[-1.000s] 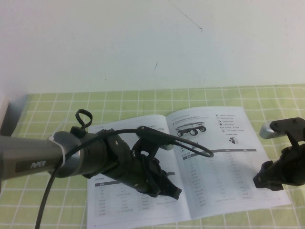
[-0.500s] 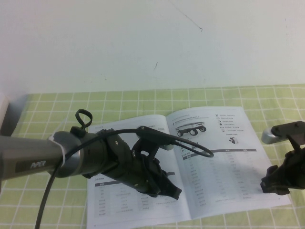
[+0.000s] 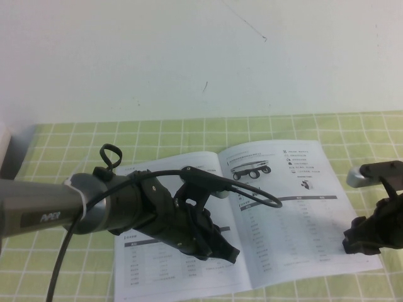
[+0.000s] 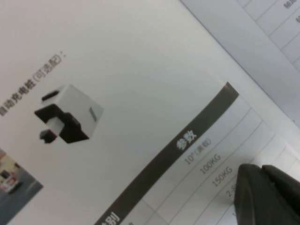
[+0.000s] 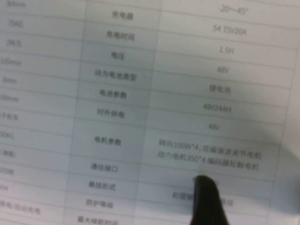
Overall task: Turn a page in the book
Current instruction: Open the closed book
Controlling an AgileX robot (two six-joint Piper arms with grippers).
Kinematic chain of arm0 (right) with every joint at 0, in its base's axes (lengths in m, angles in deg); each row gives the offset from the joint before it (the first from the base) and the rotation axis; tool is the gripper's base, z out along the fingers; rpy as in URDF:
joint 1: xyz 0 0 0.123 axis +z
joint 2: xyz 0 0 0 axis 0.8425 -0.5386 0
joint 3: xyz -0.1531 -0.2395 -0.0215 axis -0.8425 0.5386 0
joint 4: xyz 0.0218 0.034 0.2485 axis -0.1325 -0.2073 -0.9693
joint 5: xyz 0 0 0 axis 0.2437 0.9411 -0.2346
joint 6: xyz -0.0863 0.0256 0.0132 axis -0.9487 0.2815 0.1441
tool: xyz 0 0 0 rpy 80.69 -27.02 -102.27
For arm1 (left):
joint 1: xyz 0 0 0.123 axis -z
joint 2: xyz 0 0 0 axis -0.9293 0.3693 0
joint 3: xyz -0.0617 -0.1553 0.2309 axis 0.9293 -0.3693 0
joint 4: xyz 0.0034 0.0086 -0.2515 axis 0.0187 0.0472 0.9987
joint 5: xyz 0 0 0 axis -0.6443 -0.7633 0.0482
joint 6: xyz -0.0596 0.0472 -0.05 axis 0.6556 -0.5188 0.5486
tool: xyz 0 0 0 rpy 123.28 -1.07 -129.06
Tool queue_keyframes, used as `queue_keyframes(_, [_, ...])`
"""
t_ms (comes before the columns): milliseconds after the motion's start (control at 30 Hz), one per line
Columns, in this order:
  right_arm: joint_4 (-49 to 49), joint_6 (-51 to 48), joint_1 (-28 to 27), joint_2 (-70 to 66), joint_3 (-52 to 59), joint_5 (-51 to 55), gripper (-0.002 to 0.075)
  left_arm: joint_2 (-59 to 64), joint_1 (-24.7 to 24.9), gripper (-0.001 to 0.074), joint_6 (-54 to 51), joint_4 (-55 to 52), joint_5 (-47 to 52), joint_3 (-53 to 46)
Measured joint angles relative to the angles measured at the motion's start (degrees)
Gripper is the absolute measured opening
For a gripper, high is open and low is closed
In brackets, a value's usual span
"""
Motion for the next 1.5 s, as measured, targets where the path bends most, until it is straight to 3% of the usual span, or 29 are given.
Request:
queue_keyframes(700, [-11.8,-8.6,-0.2,-0.9,-0.5,0.8,0.0407,0.0,0.0,-0.0003,-0.1,0.0,0.0,0.0])
queue_keyframes(1500, [-21.5,-15.9,0.0,-1.6,-0.5,4.2,0.0325,0.0,0.0,-0.0003,-0.2,0.0,0.1,0.0])
